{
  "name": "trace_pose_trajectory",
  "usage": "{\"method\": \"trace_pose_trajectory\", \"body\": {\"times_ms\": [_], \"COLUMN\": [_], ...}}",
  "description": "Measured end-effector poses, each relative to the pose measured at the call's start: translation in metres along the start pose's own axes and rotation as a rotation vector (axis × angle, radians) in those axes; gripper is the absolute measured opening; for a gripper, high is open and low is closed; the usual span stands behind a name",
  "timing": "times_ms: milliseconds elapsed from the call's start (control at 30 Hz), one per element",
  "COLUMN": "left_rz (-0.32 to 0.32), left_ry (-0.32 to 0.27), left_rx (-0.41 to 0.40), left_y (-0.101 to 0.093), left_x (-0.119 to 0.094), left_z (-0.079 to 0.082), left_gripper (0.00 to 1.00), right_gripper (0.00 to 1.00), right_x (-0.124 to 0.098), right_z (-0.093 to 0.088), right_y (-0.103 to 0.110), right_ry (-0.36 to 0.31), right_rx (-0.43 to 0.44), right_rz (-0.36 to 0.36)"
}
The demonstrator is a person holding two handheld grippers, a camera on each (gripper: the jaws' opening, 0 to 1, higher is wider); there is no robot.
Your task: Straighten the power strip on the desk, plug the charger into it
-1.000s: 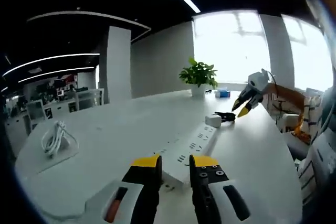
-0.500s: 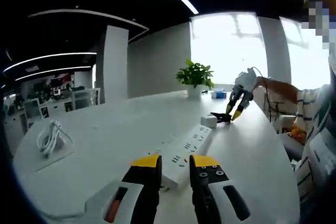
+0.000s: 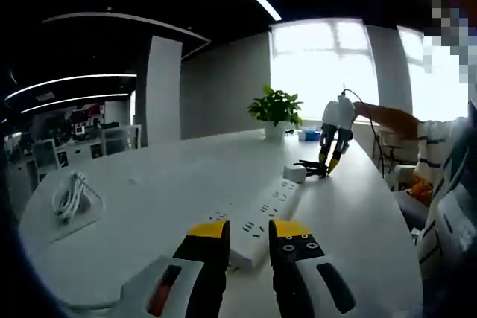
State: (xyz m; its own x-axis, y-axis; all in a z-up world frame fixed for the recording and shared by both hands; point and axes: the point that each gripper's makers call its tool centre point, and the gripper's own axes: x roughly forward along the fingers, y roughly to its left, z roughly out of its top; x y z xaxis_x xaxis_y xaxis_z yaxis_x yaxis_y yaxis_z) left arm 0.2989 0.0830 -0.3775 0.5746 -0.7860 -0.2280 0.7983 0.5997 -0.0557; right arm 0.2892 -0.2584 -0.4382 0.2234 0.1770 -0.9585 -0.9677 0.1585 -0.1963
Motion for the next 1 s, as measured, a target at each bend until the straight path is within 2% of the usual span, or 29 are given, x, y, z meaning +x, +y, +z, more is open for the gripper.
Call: {"method": "trace_pose_trajectory", "body": {"times_ms": [100, 167, 500, 633, 1000], "left_rz": [-0.005, -0.005, -0.005, -0.004, -0.005], "left_ry": [0.000, 0.009, 0.015, 0.019, 0.024], "left_rx": [-0.001, -0.002, -0.009, -0.010, -0.012], "left_y": [-0.001, -0.001, 0.000, 0.001, 0.000], "left_x": [0.000, 0.001, 0.002, 0.002, 0.003], "left_z": [0.000, -0.002, -0.004, -0.005, -0.006], "left_gripper": [0.21, 0.21, 0.21, 0.21, 0.21], "right_gripper": [0.10, 0.09, 0.07, 0.07, 0.06], "right_x": [0.000, 0.000, -0.001, -0.004, -0.014], "right_z": [0.001, 0.004, 0.014, 0.015, 0.023], "right_y": [0.002, 0.005, 0.012, 0.013, 0.018], "right_ry": [-0.004, -0.025, -0.104, -0.116, -0.216], "right_rx": [-0.016, 0.034, 0.175, 0.199, 0.314], "right_rz": [0.004, 0.022, 0.096, 0.106, 0.123]}}
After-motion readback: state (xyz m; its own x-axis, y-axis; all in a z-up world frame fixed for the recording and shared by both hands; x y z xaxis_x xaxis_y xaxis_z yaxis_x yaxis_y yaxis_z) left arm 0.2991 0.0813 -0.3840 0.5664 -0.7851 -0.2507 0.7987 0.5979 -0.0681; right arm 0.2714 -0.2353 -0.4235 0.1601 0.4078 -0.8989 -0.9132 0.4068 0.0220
